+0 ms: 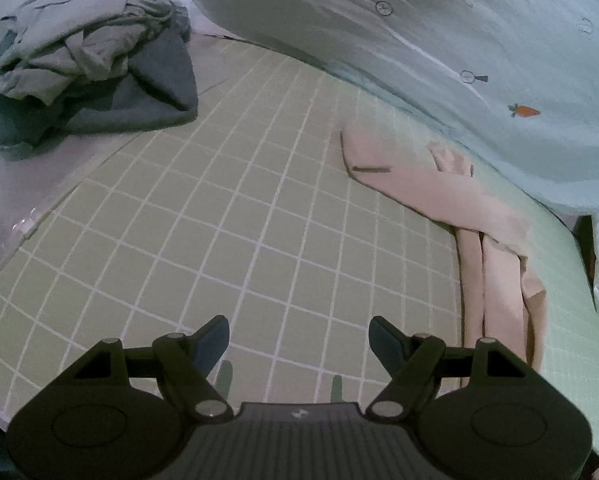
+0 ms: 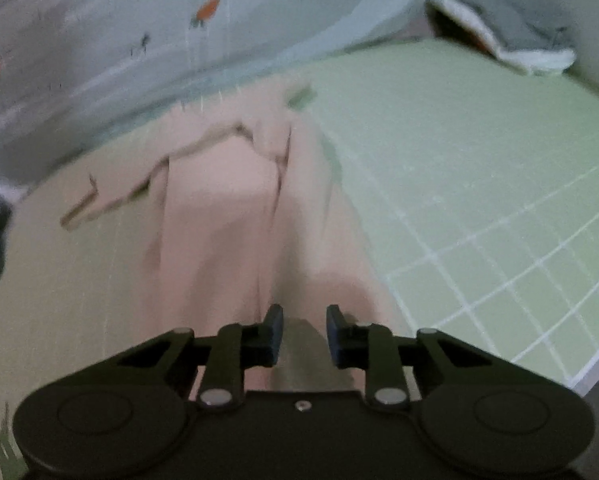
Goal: Fold clothes
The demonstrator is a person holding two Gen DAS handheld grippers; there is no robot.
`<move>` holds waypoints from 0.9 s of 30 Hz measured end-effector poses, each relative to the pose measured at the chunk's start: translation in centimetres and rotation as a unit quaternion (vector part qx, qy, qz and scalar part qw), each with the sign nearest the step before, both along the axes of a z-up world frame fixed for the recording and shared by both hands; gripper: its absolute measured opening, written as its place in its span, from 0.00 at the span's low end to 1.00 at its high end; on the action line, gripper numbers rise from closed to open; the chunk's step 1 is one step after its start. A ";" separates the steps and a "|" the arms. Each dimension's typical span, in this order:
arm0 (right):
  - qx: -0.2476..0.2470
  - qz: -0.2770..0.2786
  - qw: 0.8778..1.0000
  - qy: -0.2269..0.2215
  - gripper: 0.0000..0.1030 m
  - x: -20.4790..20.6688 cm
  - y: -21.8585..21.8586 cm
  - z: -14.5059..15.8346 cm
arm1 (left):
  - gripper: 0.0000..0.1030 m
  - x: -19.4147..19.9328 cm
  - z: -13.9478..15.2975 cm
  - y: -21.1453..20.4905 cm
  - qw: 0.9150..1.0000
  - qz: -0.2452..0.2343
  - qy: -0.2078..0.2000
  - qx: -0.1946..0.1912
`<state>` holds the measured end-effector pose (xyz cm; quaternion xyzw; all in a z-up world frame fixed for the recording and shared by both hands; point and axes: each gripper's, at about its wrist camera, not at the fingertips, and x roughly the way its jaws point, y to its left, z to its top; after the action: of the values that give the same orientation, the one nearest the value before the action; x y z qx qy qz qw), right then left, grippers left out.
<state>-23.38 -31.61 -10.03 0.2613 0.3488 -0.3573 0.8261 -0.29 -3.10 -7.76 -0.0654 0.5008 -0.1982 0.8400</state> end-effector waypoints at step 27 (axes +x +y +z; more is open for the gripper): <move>-0.178 0.082 0.978 0.070 1.00 12.7 -9.9 2.2 | 0.87 9.0 -1.2 -6.9 0.997 0.067 0.011 0.033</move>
<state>-10.68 -41.47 -7.84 0.0549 0.3572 -0.3617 0.8594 8.71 -9.95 -8.92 -0.0732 0.5112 -0.1243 0.8473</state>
